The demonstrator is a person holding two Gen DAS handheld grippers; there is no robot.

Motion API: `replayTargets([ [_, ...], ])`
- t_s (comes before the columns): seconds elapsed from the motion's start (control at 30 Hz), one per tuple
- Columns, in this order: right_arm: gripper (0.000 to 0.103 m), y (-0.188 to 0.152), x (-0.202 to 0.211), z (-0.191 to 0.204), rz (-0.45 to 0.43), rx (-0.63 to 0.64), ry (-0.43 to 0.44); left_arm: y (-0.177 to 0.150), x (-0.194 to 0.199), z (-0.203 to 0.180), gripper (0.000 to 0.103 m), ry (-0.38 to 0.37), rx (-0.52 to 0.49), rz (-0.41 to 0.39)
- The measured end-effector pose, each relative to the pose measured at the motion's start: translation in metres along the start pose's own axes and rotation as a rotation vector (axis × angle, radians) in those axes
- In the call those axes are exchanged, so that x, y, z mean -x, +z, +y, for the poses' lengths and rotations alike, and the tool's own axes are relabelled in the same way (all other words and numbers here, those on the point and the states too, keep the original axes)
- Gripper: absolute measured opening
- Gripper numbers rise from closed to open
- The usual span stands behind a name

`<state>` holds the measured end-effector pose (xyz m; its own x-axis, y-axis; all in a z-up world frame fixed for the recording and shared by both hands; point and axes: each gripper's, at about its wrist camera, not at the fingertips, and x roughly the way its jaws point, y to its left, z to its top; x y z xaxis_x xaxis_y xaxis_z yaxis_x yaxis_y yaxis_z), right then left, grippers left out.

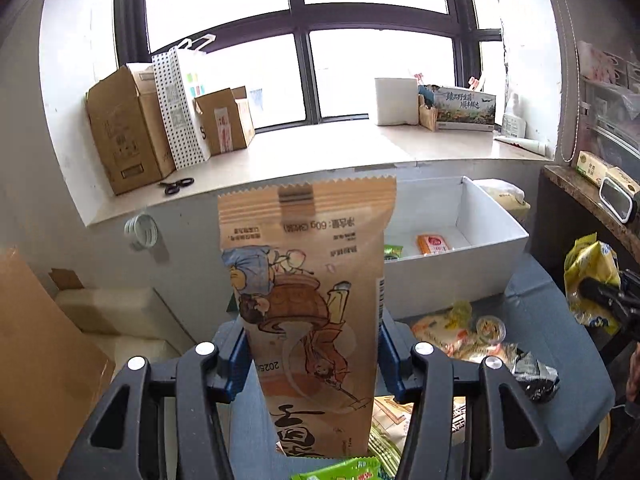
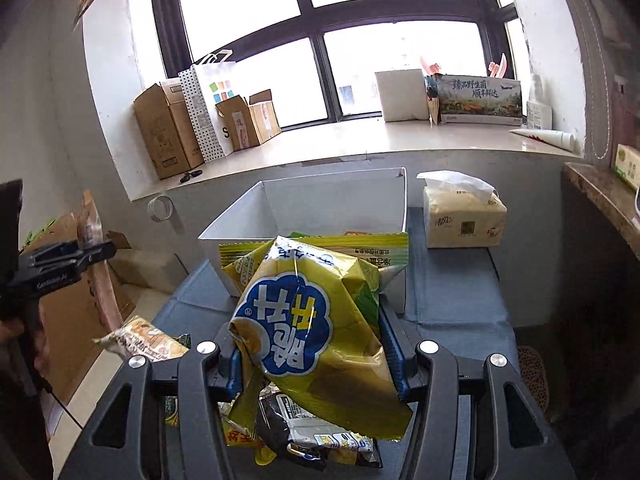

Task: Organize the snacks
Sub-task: 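Lower both held packets into the white box and open both tools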

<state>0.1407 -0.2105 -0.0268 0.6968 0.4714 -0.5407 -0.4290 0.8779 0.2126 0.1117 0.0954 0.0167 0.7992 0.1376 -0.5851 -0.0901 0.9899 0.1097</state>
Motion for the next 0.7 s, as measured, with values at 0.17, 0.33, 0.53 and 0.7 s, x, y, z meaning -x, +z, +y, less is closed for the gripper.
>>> replayTargets([
  [0.17,0.059,0.019,-0.017,0.005,-0.004,0.02,0.004,0.045,-0.02,-0.004,0.058,0.006,-0.021,-0.041],
  [0.33,0.059,0.052,-0.051,0.001,0.003,0.005,0.006,0.086,-0.06,-0.01,0.058,0.004,-0.004,-0.031],
  [0.53,0.059,0.091,-0.091,-0.004,0.023,0.015,-0.011,0.118,-0.097,-0.029,0.058,-0.016,-0.01,-0.034],
  [0.7,0.059,0.113,-0.128,-0.013,0.068,0.001,-0.045,0.139,-0.138,-0.052,0.058,-0.051,-0.033,0.01],
])
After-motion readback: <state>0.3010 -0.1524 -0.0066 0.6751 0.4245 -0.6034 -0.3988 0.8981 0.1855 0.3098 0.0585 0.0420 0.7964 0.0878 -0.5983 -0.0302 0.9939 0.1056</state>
